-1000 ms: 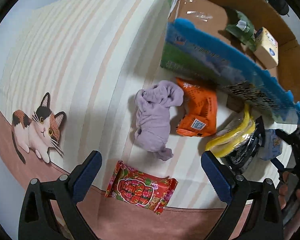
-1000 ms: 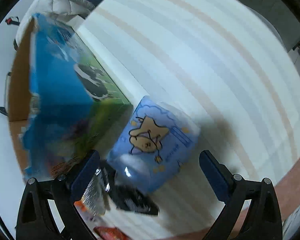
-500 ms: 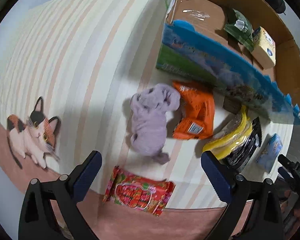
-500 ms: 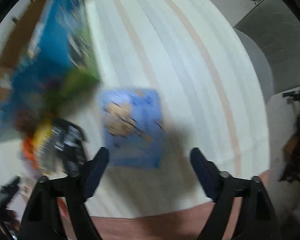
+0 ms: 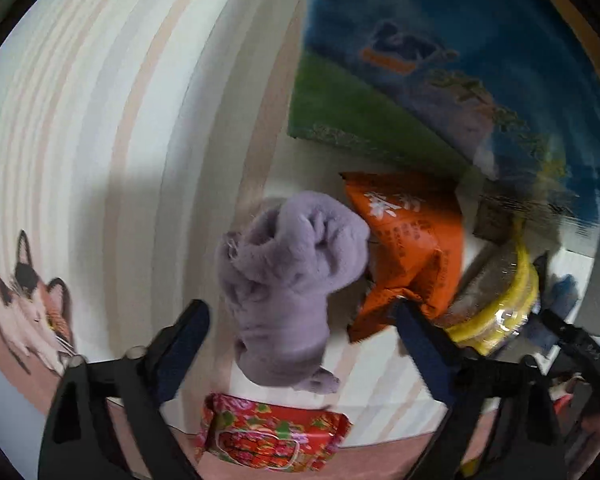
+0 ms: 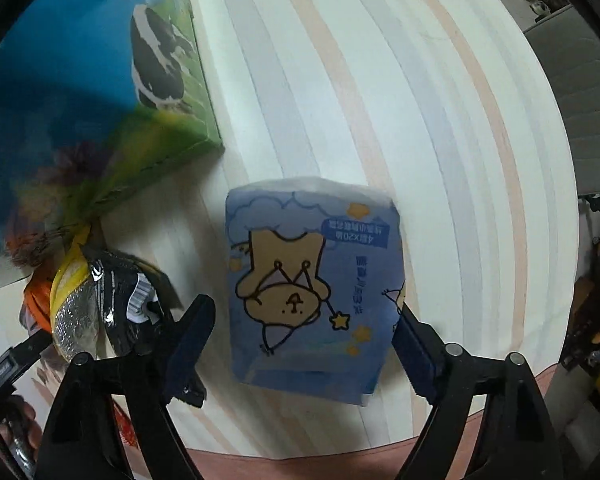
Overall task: Organize soft objects
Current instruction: 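Grasp the purple plush with the left tool while the right tool grasps the blue tissue pack, then carry both items into the box and open both tools to release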
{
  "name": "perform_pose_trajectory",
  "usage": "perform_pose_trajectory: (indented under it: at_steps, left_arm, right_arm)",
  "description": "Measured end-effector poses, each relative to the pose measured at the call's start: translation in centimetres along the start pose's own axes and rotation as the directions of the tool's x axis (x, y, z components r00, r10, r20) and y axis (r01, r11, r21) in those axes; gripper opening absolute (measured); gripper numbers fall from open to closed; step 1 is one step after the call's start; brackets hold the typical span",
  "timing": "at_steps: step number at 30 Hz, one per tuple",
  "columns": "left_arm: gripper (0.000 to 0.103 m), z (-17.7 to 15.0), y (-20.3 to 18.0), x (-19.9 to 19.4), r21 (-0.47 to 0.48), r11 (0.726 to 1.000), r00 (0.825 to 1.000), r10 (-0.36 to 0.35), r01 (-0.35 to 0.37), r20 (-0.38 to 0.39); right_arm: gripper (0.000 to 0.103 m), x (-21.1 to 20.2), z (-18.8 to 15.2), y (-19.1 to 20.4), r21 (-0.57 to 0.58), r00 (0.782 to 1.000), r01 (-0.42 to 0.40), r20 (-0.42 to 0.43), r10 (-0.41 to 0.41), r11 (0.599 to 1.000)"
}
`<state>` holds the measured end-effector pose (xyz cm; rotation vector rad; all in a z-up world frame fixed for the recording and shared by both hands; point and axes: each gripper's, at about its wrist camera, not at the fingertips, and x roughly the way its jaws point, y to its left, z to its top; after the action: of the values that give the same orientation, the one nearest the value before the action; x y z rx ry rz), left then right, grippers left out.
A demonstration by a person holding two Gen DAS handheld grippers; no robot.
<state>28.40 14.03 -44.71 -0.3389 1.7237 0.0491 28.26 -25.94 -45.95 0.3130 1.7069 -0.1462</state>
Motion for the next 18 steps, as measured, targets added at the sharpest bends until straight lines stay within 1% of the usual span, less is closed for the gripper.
perform_pose_trajectory:
  at_steps: [1, 2, 4, 5, 7, 8, 9, 10, 11, 12, 13, 16, 17, 18]
  left_arm:
    - [0.076, 0.2, 0.3, -0.2, -0.009, 1.000, 1.000, -0.017, 0.017, -0.005]
    - [0.071, 0.0, 0.7, -0.5, -0.023, 1.000, 1.000, -0.015, 0.015, 0.001]
    - [0.071, -0.2, 1.0, -0.9, -0.017, 1.000, 1.000, 0.014, -0.014, 0.025]
    - [0.071, -0.2, 1.1, -0.8, -0.010, 0.999, 0.999, 0.041, -0.041, 0.030]
    - [0.071, -0.4, 1.1, -0.5, -0.003, 0.998, 0.998, 0.062, -0.062, 0.027]
    - [0.070, -0.3, 1.1, -0.4, -0.001, 0.997, 0.997, 0.076, -0.076, 0.030]
    - [0.060, -0.2, 0.8, -0.1, 0.003, 0.996, 0.996, 0.089, -0.089, 0.030]
    - [0.052, -0.1, 0.8, 0.2, 0.010, 0.995, 0.994, 0.104, -0.104, 0.027]
    - [0.046, -0.1, 0.8, 0.5, 0.011, 0.994, 0.994, 0.105, -0.105, 0.024]
    - [0.042, -0.1, 1.0, 0.7, 0.012, 0.994, 0.994, 0.111, -0.111, 0.025]
    - [0.040, -0.1, 1.0, 0.7, 0.014, 0.993, 0.993, 0.113, -0.113, 0.029]
    - [0.037, -0.3, 1.0, 0.7, 0.003, 0.994, 0.994, 0.108, -0.108, 0.035]
    - [0.036, -0.5, 1.2, 0.6, -0.009, 0.994, 0.993, 0.109, -0.109, 0.040]
    - [0.036, -0.8, 1.3, 0.4, -0.017, 0.993, 0.992, 0.114, -0.113, 0.045]
  right_arm:
    - [0.081, 0.0, -0.2, 0.0, 0.001, 1.000, -0.003, -0.003, 0.003, 1.000]
    - [0.081, 0.0, -0.8, -0.2, 0.002, 1.000, -0.008, -0.006, 0.008, 1.000]
    - [0.081, 0.2, -1.0, -1.0, 0.004, 1.000, -0.006, -0.008, 0.007, 1.000]
    - [0.081, 0.2, -1.2, -1.1, 0.001, 1.000, -0.006, -0.008, 0.006, 1.000]
    - [0.081, 0.3, -1.5, -0.8, -0.009, 1.000, 0.007, -0.004, -0.007, 1.000]
    - [0.081, 0.4, -1.5, -0.7, -0.016, 1.000, 0.018, -0.004, -0.019, 1.000]
    - [0.080, 0.6, -1.6, -0.4, -0.021, 1.000, 0.029, -0.006, -0.029, 0.999]
    - [0.078, 0.7, -1.8, 0.1, -0.026, 0.999, 0.037, -0.006, -0.038, 0.999]
    - [0.076, 0.7, -1.7, 0.5, -0.032, 0.999, 0.045, -0.008, -0.045, 0.998]
    - [0.075, 1.1, -1.8, 0.9, -0.038, 0.998, 0.055, -0.012, -0.056, 0.998]
    - [0.074, 1.4, -2.0, 2.1, -0.042, 0.998, 0.066, -0.010, -0.066, 0.997]
    - [0.065, 1.3, -2.0, 2.8, -0.058, 0.995, 0.096, 0.005, -0.096, 0.994]
    - [0.061, 1.3, -2.0, 3.0, -0.060, 0.995, 0.096, 0.010, -0.096, 0.994]
    - [0.059, 1.2, -2.2, 3.0, -0.065, 0.995, 0.097, 0.017, -0.096, 0.993]
